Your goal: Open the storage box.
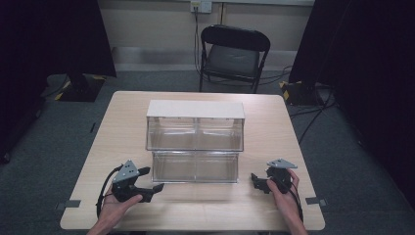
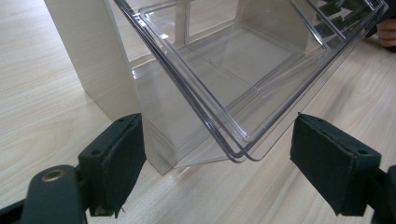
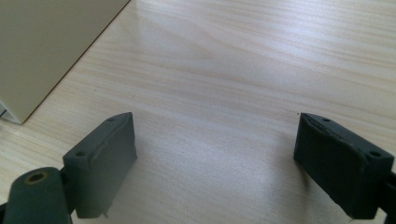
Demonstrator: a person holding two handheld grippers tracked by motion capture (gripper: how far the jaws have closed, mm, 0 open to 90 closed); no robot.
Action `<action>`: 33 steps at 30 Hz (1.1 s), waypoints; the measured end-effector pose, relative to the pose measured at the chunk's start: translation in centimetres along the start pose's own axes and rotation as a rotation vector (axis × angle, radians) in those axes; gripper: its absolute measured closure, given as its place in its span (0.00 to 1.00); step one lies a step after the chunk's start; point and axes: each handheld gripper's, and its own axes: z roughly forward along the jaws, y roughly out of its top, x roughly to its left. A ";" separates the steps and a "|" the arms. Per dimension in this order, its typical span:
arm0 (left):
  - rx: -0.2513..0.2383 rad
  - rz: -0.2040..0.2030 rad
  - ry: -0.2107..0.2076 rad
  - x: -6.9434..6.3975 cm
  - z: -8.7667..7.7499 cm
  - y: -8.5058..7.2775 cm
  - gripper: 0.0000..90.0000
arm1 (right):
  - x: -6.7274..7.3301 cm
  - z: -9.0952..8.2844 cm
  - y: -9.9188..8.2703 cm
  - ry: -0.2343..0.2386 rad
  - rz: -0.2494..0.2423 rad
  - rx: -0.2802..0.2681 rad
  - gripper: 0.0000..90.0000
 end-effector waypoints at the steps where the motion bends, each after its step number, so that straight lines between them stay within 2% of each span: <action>1: -0.001 0.000 0.000 0.0 0.0 0.0 0.19 | 0.0 0.0 0.0 0.001 -0.001 -0.001 0.13; 7: 0.003 0.010 -0.003 -0.1 0.1 0.2 0.18 | 0.0 0.0 0.0 0.001 -0.001 -0.001 0.13; 11: -0.009 0.002 -0.008 -0.2 0.1 0.3 0.18 | 0.0 0.0 0.0 0.001 -0.001 0.000 0.13; 19: -0.017 0.020 -0.003 -0.3 -0.3 0.4 0.18 | 0.0 0.0 0.0 0.001 -0.001 0.000 0.13; 30: -0.039 0.008 -0.018 -0.4 -0.7 0.7 0.17 | 0.0 0.0 0.0 0.000 0.000 0.001 0.13; 33: -0.037 0.017 -0.024 -0.2 -0.7 0.8 0.17 | 0.0 0.0 0.0 0.001 -0.001 -0.001 0.13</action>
